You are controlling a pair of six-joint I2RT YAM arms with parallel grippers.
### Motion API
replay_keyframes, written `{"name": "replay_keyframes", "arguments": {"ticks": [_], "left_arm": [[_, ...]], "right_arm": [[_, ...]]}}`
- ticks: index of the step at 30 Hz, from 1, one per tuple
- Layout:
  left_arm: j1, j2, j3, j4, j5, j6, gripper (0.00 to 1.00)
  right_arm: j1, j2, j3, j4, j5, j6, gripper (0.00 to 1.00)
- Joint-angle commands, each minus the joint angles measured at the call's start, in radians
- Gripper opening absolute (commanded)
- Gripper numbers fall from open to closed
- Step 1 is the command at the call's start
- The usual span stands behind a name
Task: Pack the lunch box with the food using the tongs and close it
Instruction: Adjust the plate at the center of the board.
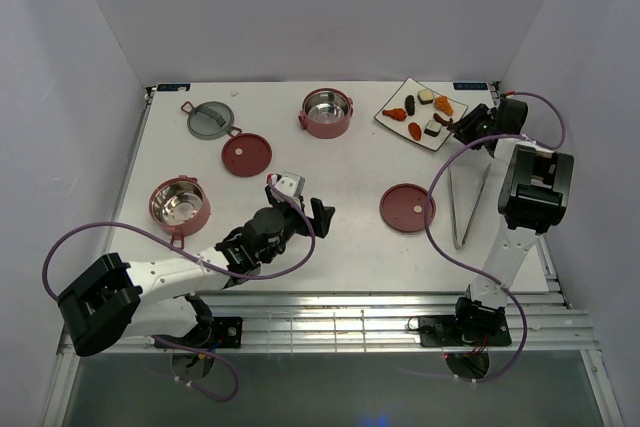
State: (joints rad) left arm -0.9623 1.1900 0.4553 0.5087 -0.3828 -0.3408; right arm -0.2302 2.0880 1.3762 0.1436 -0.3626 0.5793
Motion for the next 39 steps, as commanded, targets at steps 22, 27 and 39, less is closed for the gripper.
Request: {"name": "replay_keyframes", "arguments": {"ticks": [22, 27, 39], "left_arm": [[0.0, -0.041, 0.003, 0.017, 0.012, -0.001, 0.98], [0.0, -0.047, 0.0, 0.017, 0.012, -0.004, 0.98], [0.0, -0.05, -0.001, 0.017, 0.007, -0.003, 0.98]], "right_arm": [[0.219, -0.35, -0.203, -0.047, 0.501, 0.047, 0.46], [0.223, -0.338, -0.218, -0.042, 0.472, 0.095, 0.45], [0.31, -0.244, -0.201, -0.07, 0.614, 0.287, 0.46]]}}
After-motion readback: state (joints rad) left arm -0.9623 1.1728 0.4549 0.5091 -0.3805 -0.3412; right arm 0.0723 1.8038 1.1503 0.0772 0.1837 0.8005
